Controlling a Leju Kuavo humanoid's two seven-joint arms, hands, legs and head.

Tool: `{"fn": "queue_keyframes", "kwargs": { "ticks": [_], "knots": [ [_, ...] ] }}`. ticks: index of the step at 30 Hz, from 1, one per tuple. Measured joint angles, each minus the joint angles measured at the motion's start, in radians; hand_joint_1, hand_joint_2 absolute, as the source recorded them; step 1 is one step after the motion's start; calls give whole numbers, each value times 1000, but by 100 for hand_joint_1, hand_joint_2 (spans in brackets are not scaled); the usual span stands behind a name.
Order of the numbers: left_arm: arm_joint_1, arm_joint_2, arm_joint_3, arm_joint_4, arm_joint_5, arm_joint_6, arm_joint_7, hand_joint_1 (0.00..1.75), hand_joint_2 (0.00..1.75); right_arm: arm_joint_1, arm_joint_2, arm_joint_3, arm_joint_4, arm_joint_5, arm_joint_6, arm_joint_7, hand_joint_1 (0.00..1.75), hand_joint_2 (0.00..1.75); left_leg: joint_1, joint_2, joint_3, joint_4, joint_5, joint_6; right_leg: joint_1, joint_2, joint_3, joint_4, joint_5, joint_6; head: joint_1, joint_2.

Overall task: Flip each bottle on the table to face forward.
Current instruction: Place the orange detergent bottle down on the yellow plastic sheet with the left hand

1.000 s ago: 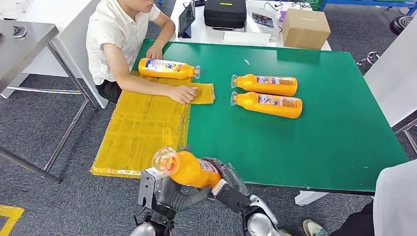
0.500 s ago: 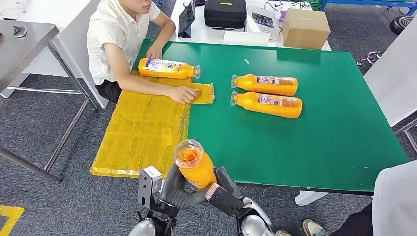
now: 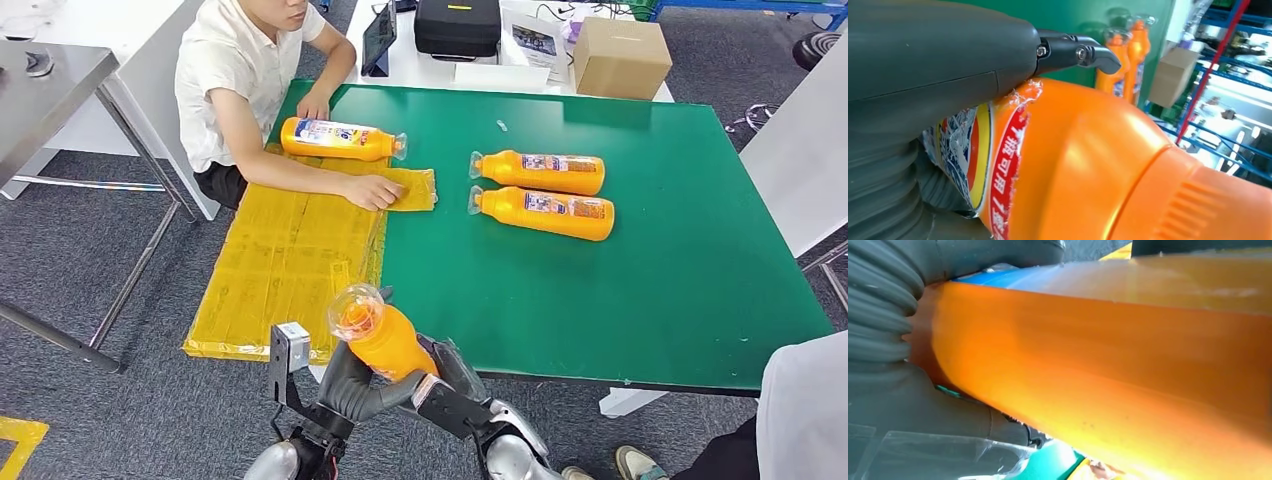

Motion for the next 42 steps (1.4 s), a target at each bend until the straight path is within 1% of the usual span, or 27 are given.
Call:
{"fn": "queue_keyframes", "kwargs": {
  "ticks": [1, 2, 3, 6, 8, 9, 11, 12, 13, 15, 16, 20, 25, 29, 33, 36, 42],
  "knots": [
    [0, 1, -1, 2, 11, 0, 6, 136, 175, -3, 1, 0, 5, 10, -11, 3, 174, 175, 0, 0, 0, 0, 0, 0, 0, 0, 0, 0, 0, 0, 0, 0],
    [-1, 1, -1, 5, 25, 0, 12, 164, 175, -6, 1, 0, 10, 21, -21, 7, 174, 175, 0, 0, 0, 0, 0, 0, 0, 0, 0, 0, 0, 0, 0, 0],
    [-2, 2, -1, 7, 39, -1, 18, 175, 175, -9, 2, 0, 16, 32, -30, 11, 173, 175, 0, 0, 0, 0, 0, 0, 0, 0, 0, 0, 0, 0, 0, 0],
    [-5, 7, 2, 10, 57, -2, 22, 175, 175, -23, 6, 3, 35, 66, -55, 21, 171, 175, 0, 0, 0, 0, 0, 0, 0, 0, 0, 0, 0, 0, 0, 0],
    [-8, 9, 3, 10, 44, 2, 11, 175, 175, -32, 9, 7, 45, 77, -64, 24, 165, 175, 0, 0, 0, 0, 0, 0, 0, 0, 0, 0, 0, 0, 0, 0],
    [-9, 10, 3, 10, 36, 7, 5, 175, 175, -36, 11, 9, 48, 80, -66, 24, 158, 175, 0, 0, 0, 0, 0, 0, 0, 0, 0, 0, 0, 0, 0, 0],
    [-14, 10, 3, 11, 25, 21, -3, 175, 175, -42, 13, 12, 51, 83, -69, 26, 137, 175, 0, 0, 0, 0, 0, 0, 0, 0, 0, 0, 0, 0, 0, 0],
    [-16, 10, 3, 12, 22, 27, -5, 175, 175, -45, 14, 14, 53, 83, -69, 28, 107, 175, 0, 0, 0, 0, 0, 0, 0, 0, 0, 0, 0, 0, 0, 0],
    [-18, 10, 3, 14, 21, 32, -6, 175, 175, -47, 14, 15, 54, 83, -69, 30, 71, 175, 0, 0, 0, 0, 0, 0, 0, 0, -1, 0, 0, 0, 0, 0],
    [-22, 9, 3, 17, 21, 39, -9, 175, 175, -49, 16, 17, 56, 81, -70, 35, 10, 175, 0, 0, 0, 0, 0, 0, 0, 0, -1, 0, 0, 0, 0, 0],
    [-24, 9, 3, 19, 21, 44, -11, 175, 175, -50, 17, 17, 57, 80, -70, 38, 0, 175, 0, 0, 0, 0, 0, 0, 0, 0, -1, 0, 0, 0, 0, 0],
    [-32, 7, 3, 24, 17, 73, -32, 175, 175, -50, 28, 19, 64, 71, -81, 48, 0, 175, 0, 0, 0, 0, 0, 0, 0, 0, -1, 0, 0, 0, 0, 0],
    [-38, -11, 4, 15, 29, 121, -63, 175, 175, -49, 43, 25, 68, 49, -84, 33, 0, 175, 0, 0, 0, 0, 0, 0, 0, 0, -1, 0, 0, 0, 0, 0],
    [-41, -19, 9, 0, 42, 137, -70, 175, 175, -49, 48, 26, 69, 38, -86, 24, 0, 175, 0, 0, 0, 0, 0, 0, 0, 0, -1, 0, 0, 0, 0, 0],
    [-37, -26, 20, -19, 84, 158, -84, 175, 175, -44, 57, 28, 68, 30, -114, 0, 0, 175, 0, 0, 0, 0, 0, 0, 0, 0, -1, 0, 0, 0, 0, 0],
    [-36, -27, 22, -22, 89, 160, -85, 175, 175, -43, 59, 28, 68, 30, -118, -3, 0, 175, 0, 0, 0, 0, 0, 0, 0, 0, -1, 0, 0, 0, 0, 0],
    [-2, -45, 48, -78, 101, 182, -90, 175, 175, -37, 72, 41, 58, 29, -147, -17, 0, 175, 0, 0, -1, 0, 0, 0, 0, 0, -1, 0, 0, 0, 0, 0]
  ]
}}
